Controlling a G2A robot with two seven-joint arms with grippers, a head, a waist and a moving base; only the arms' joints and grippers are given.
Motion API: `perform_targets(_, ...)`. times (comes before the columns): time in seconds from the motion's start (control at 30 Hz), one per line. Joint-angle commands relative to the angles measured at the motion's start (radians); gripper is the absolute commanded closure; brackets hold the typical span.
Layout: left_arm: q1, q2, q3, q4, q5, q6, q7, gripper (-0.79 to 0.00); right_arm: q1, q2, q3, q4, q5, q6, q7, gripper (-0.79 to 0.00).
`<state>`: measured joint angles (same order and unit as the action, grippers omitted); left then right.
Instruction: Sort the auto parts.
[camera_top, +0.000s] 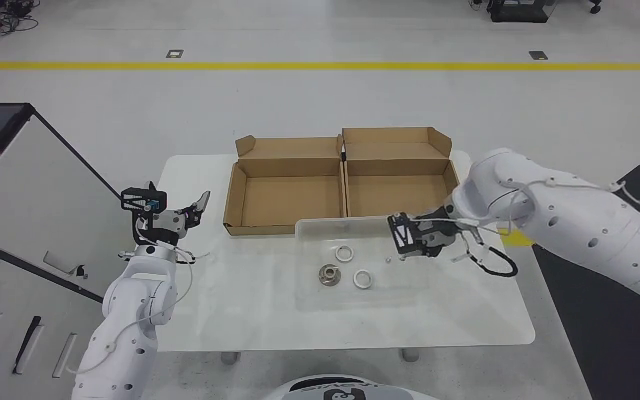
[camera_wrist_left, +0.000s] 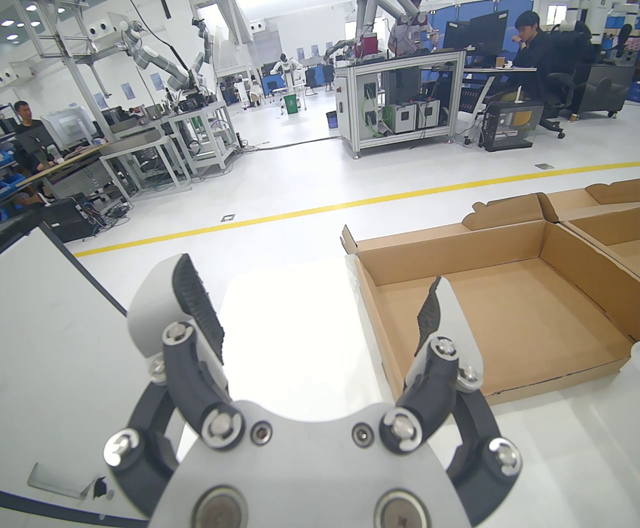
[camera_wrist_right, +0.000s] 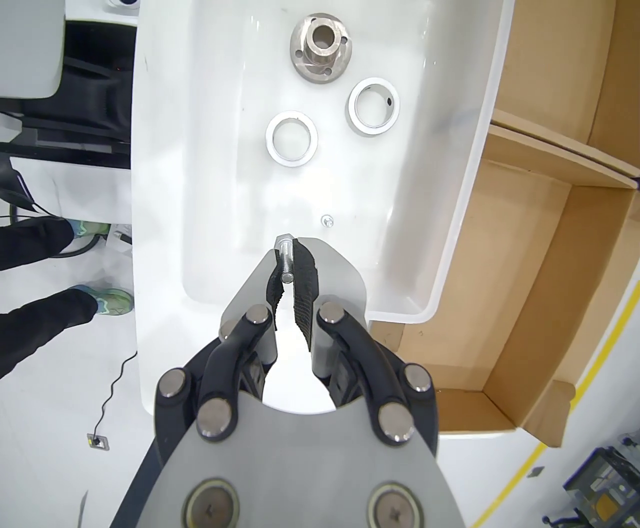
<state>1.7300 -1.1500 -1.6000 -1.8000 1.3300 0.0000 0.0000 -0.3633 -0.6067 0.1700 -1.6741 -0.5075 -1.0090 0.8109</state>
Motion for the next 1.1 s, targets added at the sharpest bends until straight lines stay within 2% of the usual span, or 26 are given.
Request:
perform_targets(0.0, 0.0, 0.0, 0.0, 0.0, 0.0, 0.0, 0.0, -0.785, 0.005, 0.003, 0.0, -0.008, 0.003, -0.003, -0.003, 0.0)
perform_targets(0.17, 0.0, 0.0, 0.0, 0.0, 0.0, 0.0, 0.0, -0.785, 0.034, 0.005, 0.0, -0.024, 0.021, -0.003, -0.018, 0.0)
perform_targets(0.33, 0.0, 0.0, 0.0, 0.0, 0.0, 0.0, 0.0, -0.785, 0.047, 0.001, 0.0, -0.015, -0.056, -0.003, -0.125, 0.0)
perform_targets(0.7, 0.0, 0.0, 0.0, 0.0, 0.0, 0.0, 0.0, -0.785, 0.06, -0.018, 0.0, 0.059, -0.373, -0.003, -0.547, 0.0)
perform_targets(1.07, 0.0, 0.0, 0.0, 0.0, 0.0, 0.0, 0.0, -0.785, 0.06, -0.018, 0.0, 0.059, -0.373, -0.003, -0.547, 0.0)
